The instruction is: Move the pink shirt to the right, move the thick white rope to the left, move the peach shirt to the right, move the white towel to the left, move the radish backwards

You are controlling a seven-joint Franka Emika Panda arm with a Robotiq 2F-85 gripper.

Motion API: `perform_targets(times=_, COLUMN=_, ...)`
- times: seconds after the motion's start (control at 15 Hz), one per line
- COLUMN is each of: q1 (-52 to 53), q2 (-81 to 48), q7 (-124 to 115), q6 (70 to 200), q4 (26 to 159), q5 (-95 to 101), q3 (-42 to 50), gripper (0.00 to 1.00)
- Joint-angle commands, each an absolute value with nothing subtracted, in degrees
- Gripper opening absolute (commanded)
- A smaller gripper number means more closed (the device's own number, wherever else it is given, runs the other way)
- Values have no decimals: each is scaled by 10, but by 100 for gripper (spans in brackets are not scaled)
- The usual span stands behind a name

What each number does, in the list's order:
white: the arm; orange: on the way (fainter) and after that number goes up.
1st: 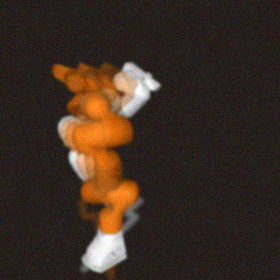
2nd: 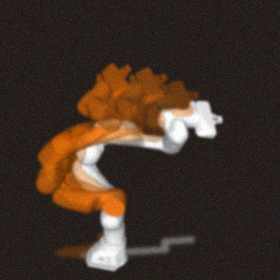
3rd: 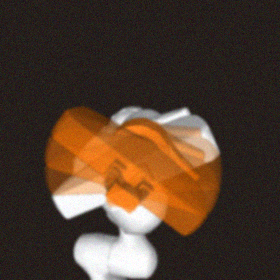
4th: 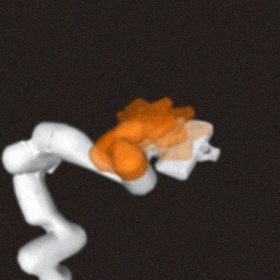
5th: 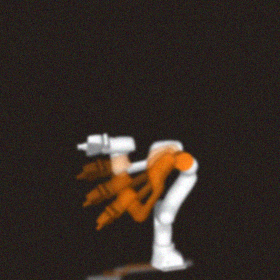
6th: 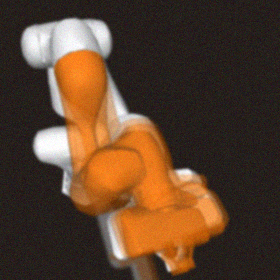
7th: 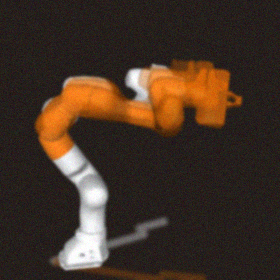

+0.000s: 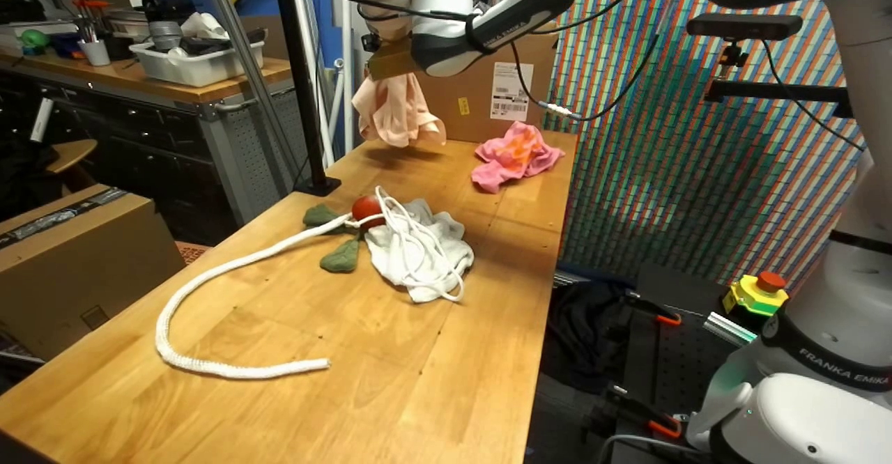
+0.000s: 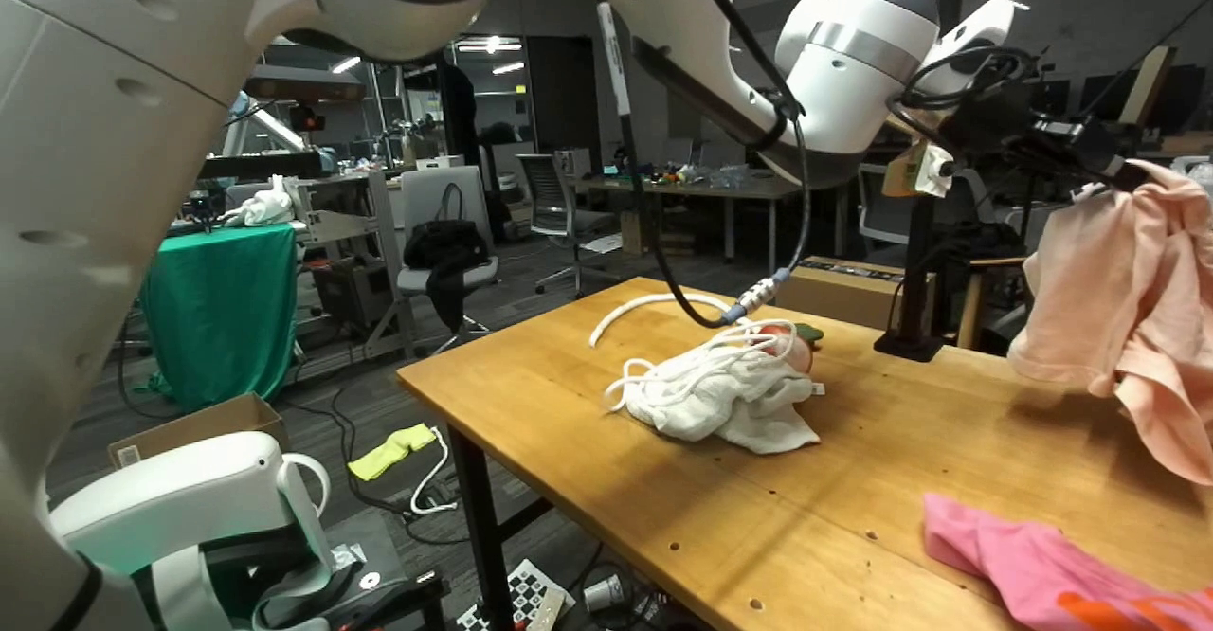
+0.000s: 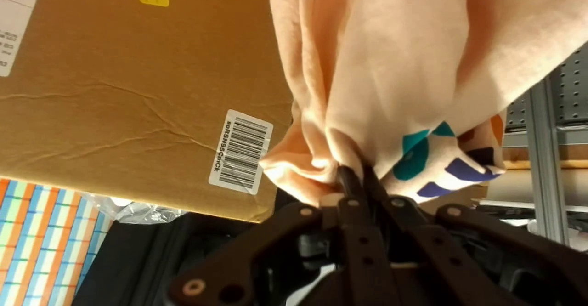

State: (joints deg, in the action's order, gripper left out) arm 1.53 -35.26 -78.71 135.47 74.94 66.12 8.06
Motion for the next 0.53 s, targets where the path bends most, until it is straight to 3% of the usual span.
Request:
perform_targets(times=0.0, q1=16, q2=-414, q7=-810, q6=1334, q4=659, q5=661, q3=98, gripper=1)
perform_targets(times=0.13, q1=15, q2=-430, q7=-806, q6=1321, q4=641, q5=656, q3=101, gripper=6)
perform_targets(times=0.2, q1=17, q2=-437, q7=-809, q6=1315, q4=634, q5=660, q3=104, gripper=30)
perform_targets(times=0.33, q1=19, q2=-445, q7=-798, q6=1302, q4=629, q5=660, q3=105, gripper=33)
perform_targets(times=0.47, q1=23, q2=-445, q7=-790, q6=1291, q4=634, q5=663, q3=104, gripper=48)
